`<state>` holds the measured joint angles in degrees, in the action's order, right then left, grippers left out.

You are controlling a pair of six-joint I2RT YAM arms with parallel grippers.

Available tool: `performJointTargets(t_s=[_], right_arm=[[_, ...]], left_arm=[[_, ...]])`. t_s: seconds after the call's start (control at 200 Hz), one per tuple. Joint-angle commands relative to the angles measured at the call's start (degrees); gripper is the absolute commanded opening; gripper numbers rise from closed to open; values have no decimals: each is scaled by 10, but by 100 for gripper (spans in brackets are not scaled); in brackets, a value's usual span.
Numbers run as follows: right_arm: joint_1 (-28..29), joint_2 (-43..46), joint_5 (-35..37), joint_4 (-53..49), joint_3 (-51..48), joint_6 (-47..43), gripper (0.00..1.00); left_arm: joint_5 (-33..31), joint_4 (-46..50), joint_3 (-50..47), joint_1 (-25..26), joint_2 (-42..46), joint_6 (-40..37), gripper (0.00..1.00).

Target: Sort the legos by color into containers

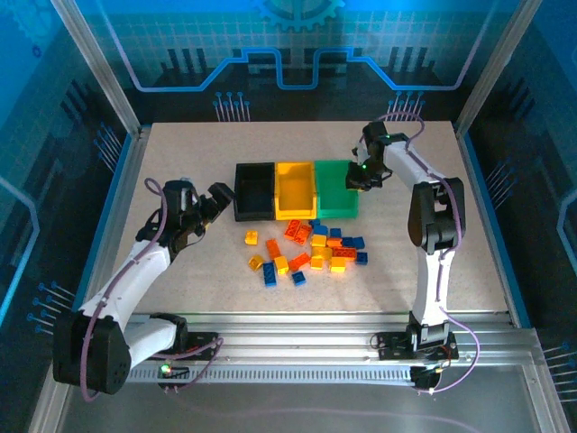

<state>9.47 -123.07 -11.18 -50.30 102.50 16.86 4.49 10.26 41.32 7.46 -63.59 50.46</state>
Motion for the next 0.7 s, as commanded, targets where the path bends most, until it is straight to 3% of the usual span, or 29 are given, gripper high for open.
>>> performJointTargets(t_s=[0.0, 0.235, 0.695], right_arm=[[8, -9, -9, 1, 41, 22, 0], [6, -58, -17, -49, 106, -5, 0], [-18, -20, -26, -37, 53, -12, 0]], left_arm=[[18, 9, 2, 3, -5, -12, 99], [18, 15, 11, 3, -6, -19, 99], [30, 15, 14, 4, -18, -26, 99]])
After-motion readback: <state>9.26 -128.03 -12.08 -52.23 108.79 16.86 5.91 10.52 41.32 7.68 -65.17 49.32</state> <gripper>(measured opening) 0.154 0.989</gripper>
